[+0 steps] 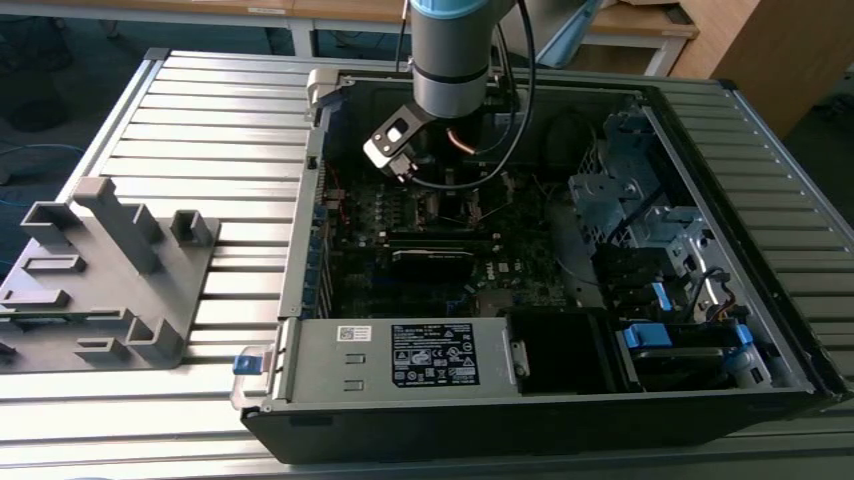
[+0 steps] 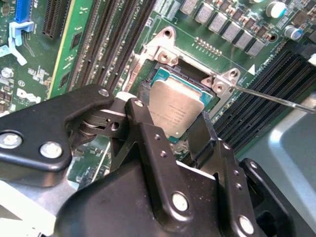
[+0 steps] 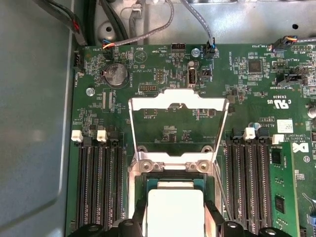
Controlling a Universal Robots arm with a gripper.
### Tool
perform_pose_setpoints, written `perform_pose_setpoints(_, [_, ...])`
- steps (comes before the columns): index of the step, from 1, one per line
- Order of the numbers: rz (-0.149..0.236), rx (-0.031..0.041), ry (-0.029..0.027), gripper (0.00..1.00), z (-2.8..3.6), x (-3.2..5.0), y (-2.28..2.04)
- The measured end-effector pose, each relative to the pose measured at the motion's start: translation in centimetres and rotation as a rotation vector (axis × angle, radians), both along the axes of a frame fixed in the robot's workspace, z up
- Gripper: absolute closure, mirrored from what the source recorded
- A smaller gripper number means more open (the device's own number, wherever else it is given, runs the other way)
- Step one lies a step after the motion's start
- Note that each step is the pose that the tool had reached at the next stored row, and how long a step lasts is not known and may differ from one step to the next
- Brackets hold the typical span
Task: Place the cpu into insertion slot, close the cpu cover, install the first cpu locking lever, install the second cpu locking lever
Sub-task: 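Place the cpu into insertion slot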
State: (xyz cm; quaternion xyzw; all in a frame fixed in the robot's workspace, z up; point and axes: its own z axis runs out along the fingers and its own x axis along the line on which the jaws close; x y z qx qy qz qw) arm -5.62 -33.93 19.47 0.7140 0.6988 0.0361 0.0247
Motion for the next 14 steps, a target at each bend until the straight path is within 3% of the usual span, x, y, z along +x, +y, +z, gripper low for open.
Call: perform_pose_setpoints(14, [-0.004,-0.0002,0.0001,0.46,-0.07,0.09,-0.04])
